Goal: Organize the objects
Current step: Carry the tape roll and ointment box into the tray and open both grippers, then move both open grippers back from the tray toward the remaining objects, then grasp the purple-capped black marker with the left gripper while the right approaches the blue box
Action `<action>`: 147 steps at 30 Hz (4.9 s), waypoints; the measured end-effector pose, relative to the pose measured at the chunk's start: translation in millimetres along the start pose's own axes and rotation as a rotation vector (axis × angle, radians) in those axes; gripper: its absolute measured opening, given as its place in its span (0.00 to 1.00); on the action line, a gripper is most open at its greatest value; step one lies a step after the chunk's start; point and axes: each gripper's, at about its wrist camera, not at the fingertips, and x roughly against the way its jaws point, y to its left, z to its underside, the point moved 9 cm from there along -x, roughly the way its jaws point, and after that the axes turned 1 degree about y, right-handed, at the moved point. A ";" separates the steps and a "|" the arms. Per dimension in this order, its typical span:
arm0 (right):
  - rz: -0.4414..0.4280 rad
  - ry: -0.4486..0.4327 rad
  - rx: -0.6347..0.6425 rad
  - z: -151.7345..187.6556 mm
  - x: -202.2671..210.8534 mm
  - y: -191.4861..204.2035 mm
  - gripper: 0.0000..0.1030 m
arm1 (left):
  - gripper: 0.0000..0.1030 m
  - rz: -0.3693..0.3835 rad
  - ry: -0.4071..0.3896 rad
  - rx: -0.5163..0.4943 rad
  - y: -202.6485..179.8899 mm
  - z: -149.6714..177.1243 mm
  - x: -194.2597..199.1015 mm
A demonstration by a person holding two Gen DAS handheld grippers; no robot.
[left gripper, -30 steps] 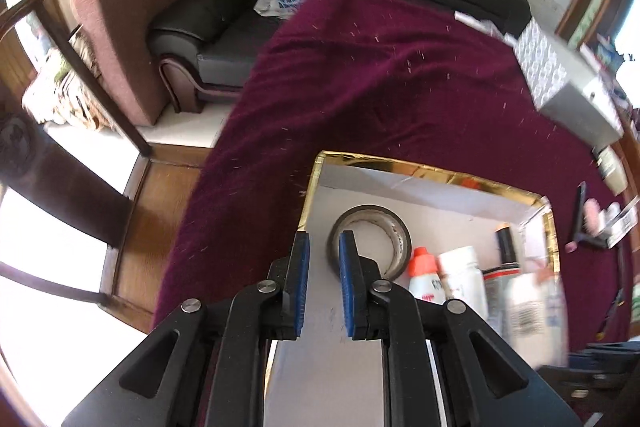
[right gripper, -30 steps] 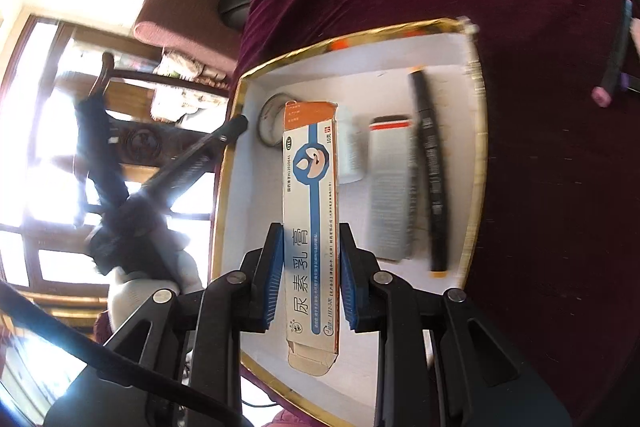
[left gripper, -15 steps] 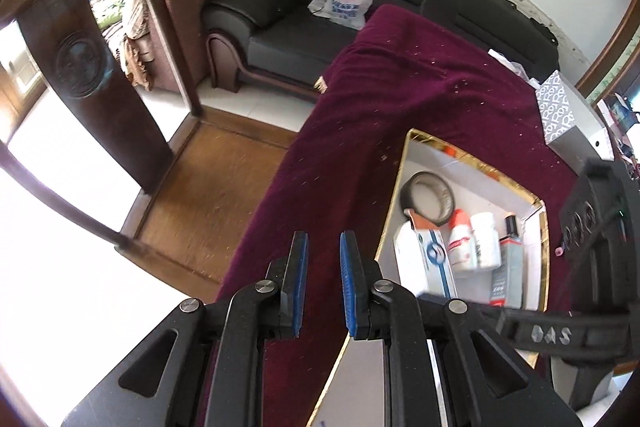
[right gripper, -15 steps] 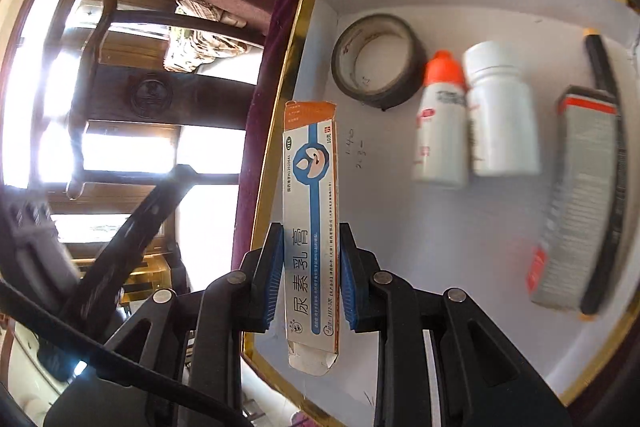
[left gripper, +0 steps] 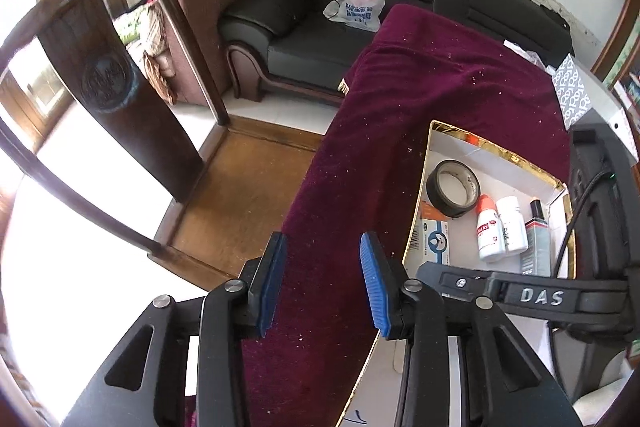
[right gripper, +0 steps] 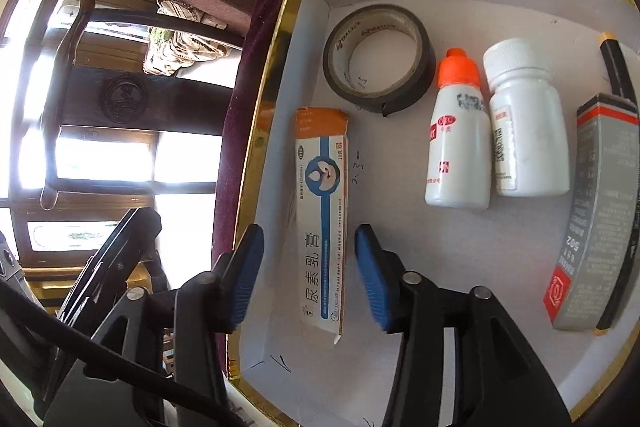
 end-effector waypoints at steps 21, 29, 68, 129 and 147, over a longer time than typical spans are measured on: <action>-0.012 -0.158 -0.047 24.3 104.4 -54.2 0.61 | 0.37 -0.007 -0.035 -0.159 -91.4 5.4 35.6; 0.005 -0.222 -0.165 43.6 157.5 -126.3 0.63 | 0.37 0.013 -0.048 -0.221 -152.3 14.1 52.7; 0.052 -0.334 -0.398 138.0 275.9 -309.7 0.71 | 0.43 0.098 0.168 -0.357 -336.7 193.6 10.6; -0.030 -0.269 -0.242 105.2 316.4 -326.8 0.96 | 0.98 0.204 0.040 -0.226 -350.4 110.7 15.2; -0.017 -0.277 -0.299 118.9 296.6 -310.6 0.96 | 0.11 0.258 0.156 -0.285 -368.6 111.6 -14.9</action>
